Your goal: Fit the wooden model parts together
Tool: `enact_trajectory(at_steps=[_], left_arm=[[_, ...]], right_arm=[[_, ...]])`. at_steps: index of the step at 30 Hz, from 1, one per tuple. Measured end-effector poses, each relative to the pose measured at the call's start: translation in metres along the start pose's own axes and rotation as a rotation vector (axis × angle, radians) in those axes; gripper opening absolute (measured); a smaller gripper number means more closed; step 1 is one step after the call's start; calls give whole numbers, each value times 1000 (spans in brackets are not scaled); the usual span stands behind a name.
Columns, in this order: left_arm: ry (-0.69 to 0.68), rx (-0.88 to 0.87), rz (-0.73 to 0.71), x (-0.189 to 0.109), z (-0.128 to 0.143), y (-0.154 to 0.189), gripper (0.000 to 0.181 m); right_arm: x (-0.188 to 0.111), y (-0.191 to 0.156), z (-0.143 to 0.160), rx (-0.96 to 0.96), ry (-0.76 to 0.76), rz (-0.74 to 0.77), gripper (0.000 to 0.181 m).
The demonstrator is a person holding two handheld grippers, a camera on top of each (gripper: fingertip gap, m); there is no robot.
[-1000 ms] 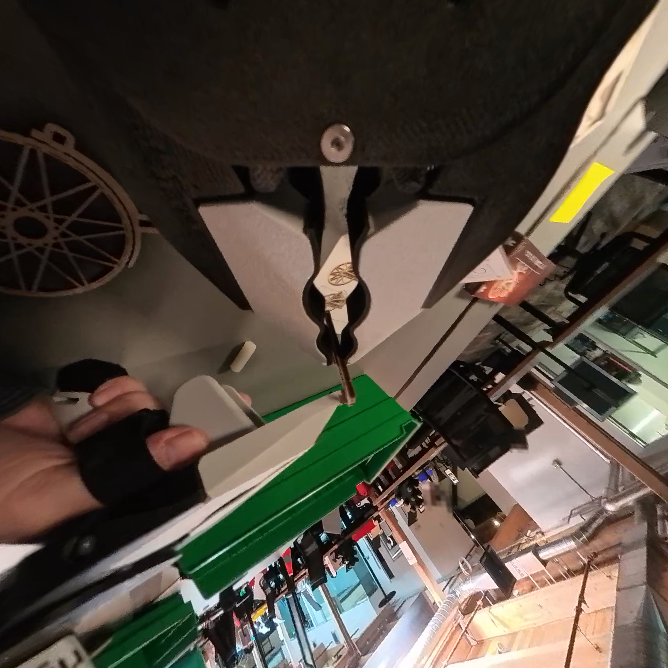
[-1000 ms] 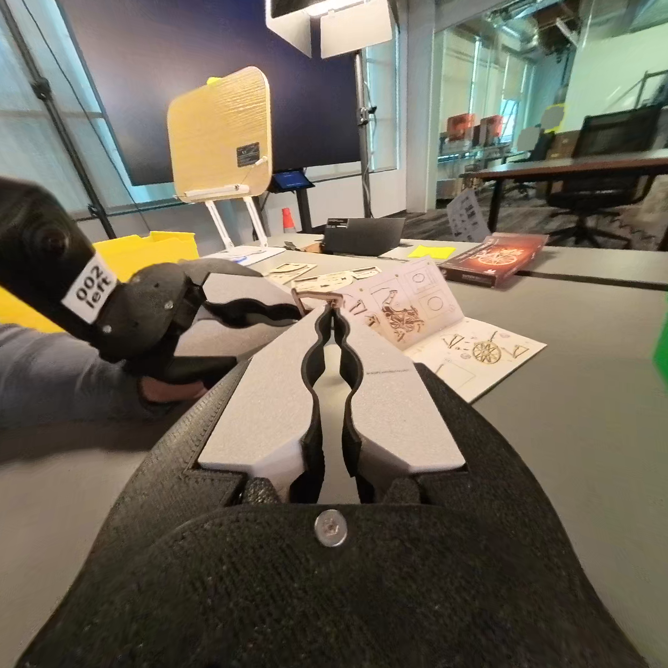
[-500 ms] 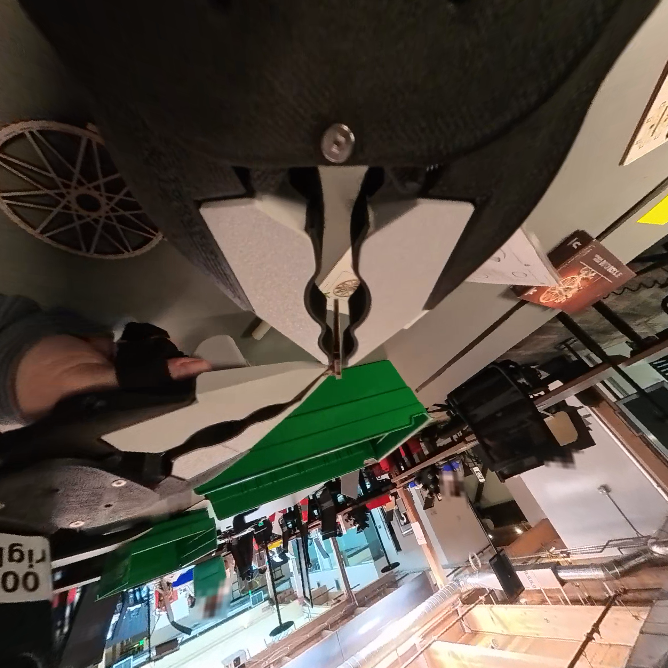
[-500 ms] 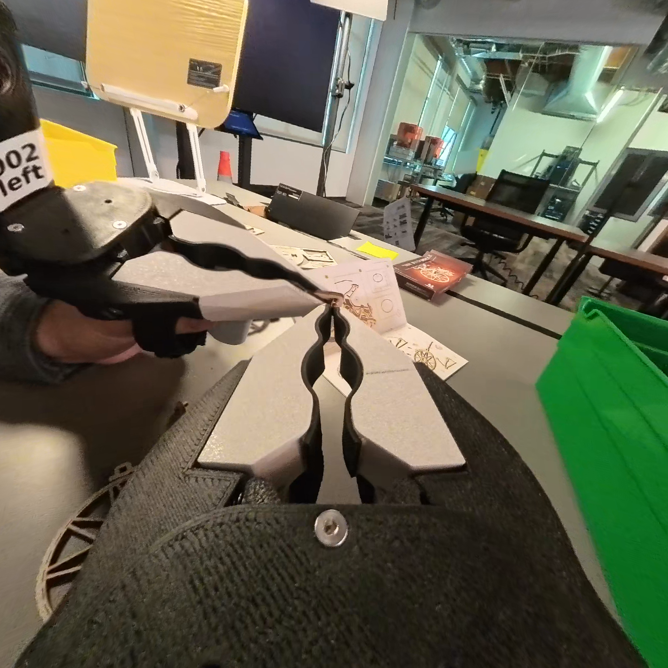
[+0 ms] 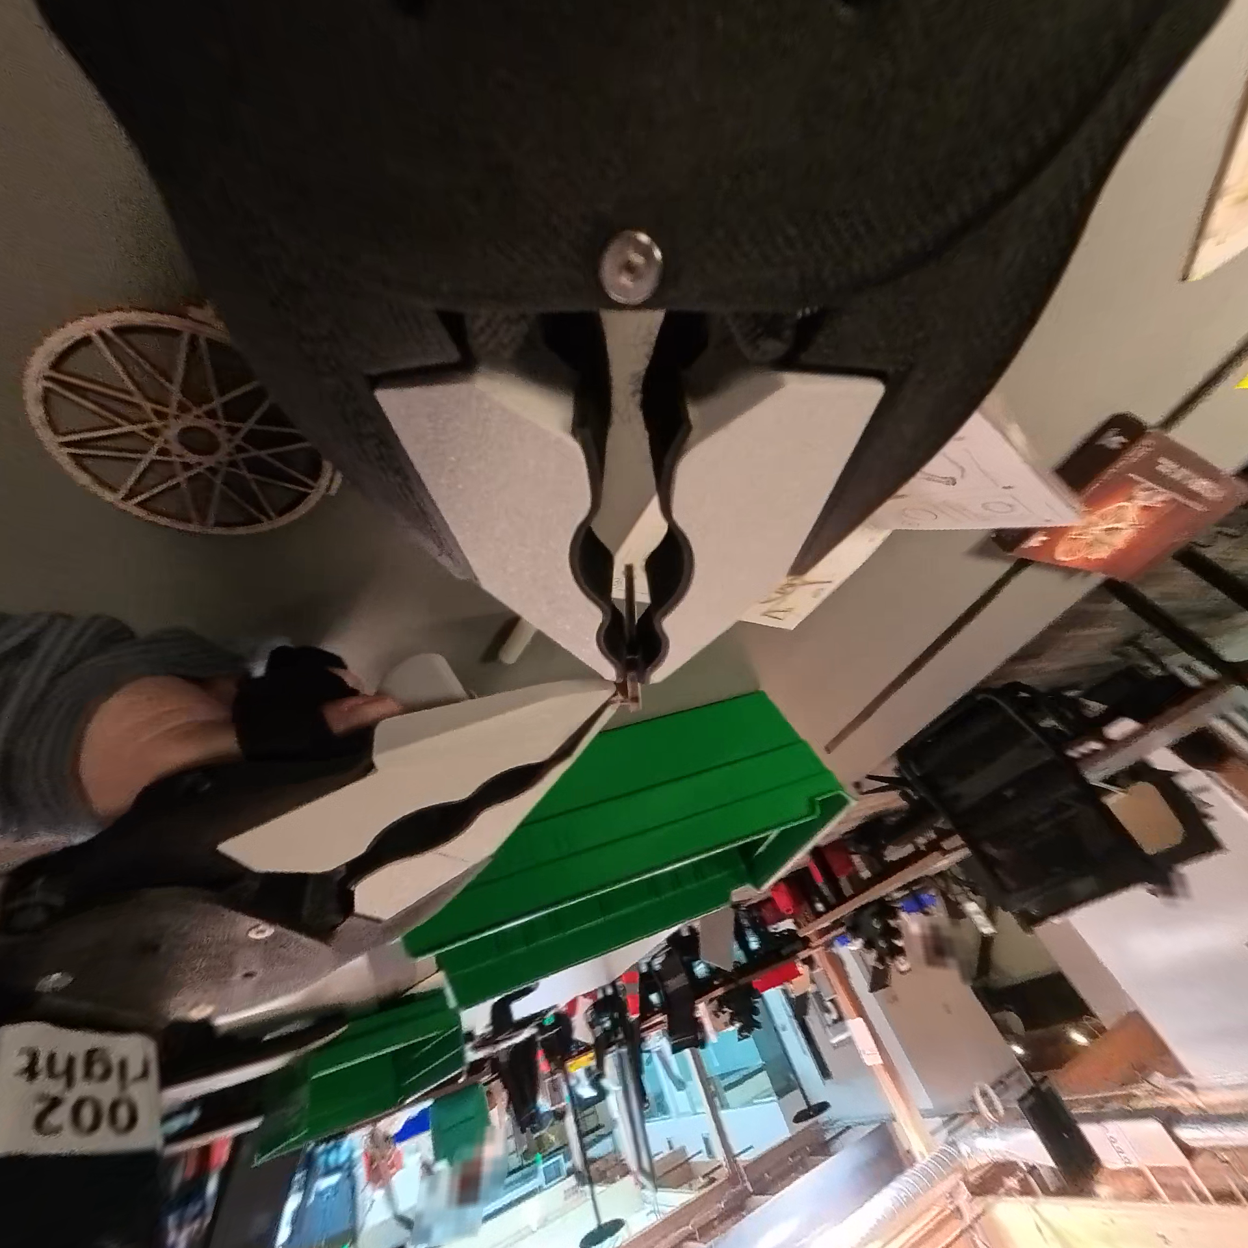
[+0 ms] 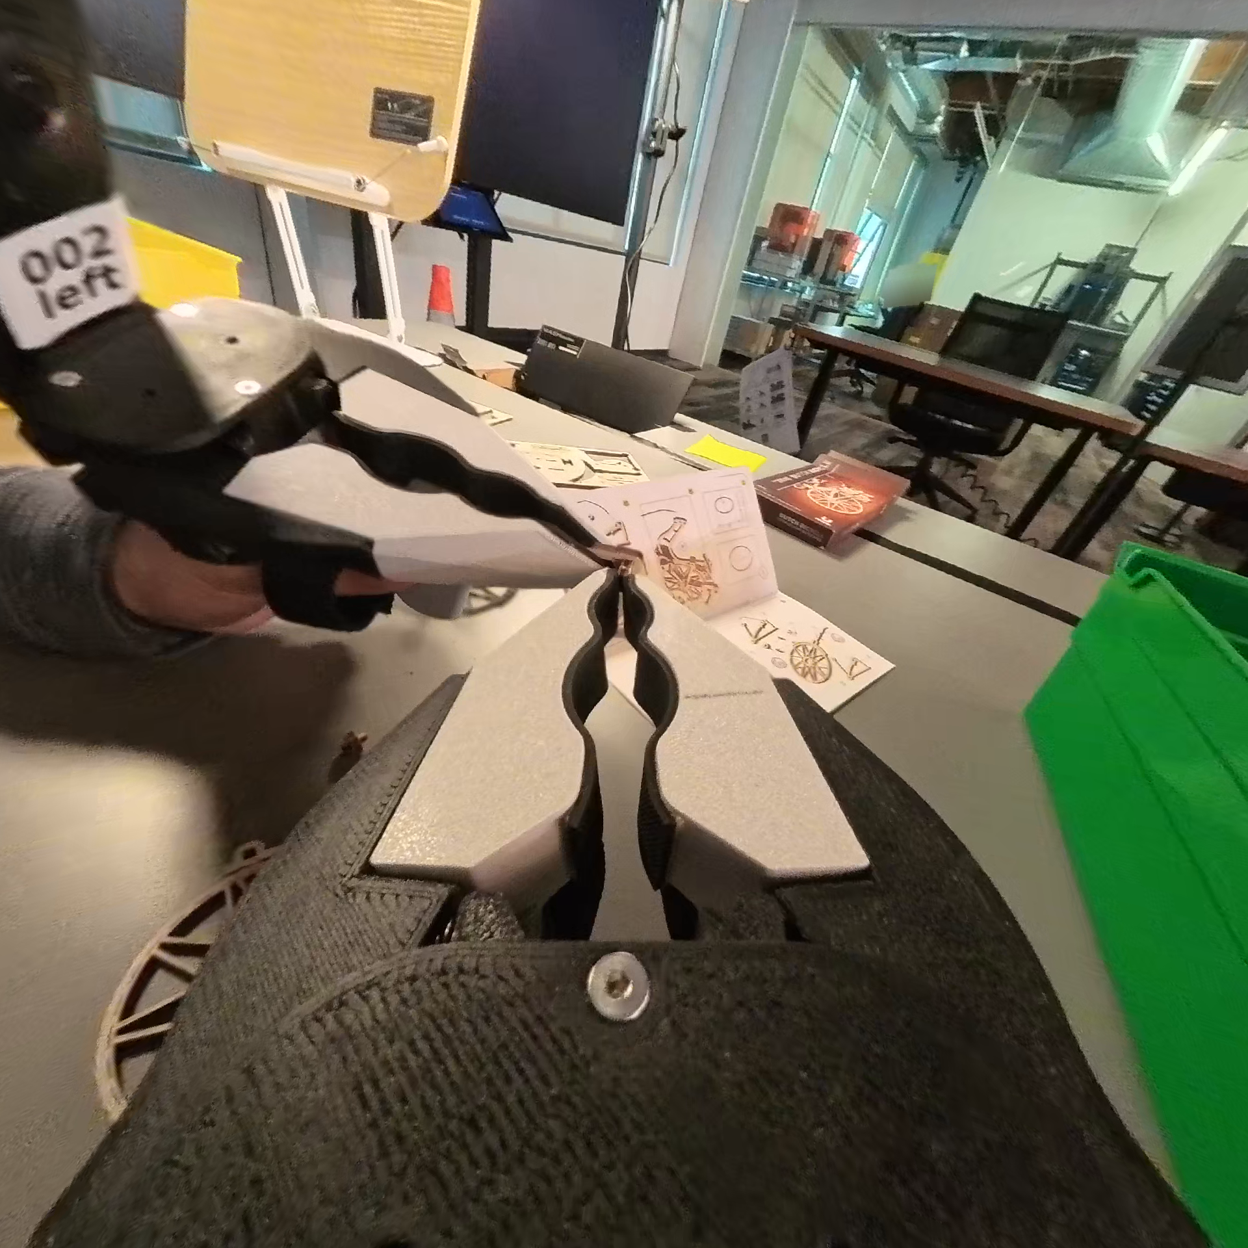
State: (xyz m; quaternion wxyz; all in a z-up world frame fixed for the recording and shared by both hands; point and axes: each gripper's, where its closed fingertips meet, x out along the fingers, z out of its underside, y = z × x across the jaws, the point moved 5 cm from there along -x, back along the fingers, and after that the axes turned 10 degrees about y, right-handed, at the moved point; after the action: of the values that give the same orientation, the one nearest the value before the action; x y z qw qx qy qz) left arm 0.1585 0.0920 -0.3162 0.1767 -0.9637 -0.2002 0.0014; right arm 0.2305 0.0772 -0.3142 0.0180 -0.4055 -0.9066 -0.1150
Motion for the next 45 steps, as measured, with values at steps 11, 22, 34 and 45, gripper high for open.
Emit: enact_trajectory(at_steps=[11,22,34,45], left_arm=[[-61,205,-33,3,8,3,1],[-17,31,-14,2,7,3,2],[-11,32,-21,-4,9,-7,1],[-71,882,-86,-14,11,9,1]], right_arm=[[2,0,6,-71,-62,24,0],[1,1,3,-58,-26,7,0],[7,-5,4,-153,-21,-5,2],[-14,9,-14,-205,173,104,35]])
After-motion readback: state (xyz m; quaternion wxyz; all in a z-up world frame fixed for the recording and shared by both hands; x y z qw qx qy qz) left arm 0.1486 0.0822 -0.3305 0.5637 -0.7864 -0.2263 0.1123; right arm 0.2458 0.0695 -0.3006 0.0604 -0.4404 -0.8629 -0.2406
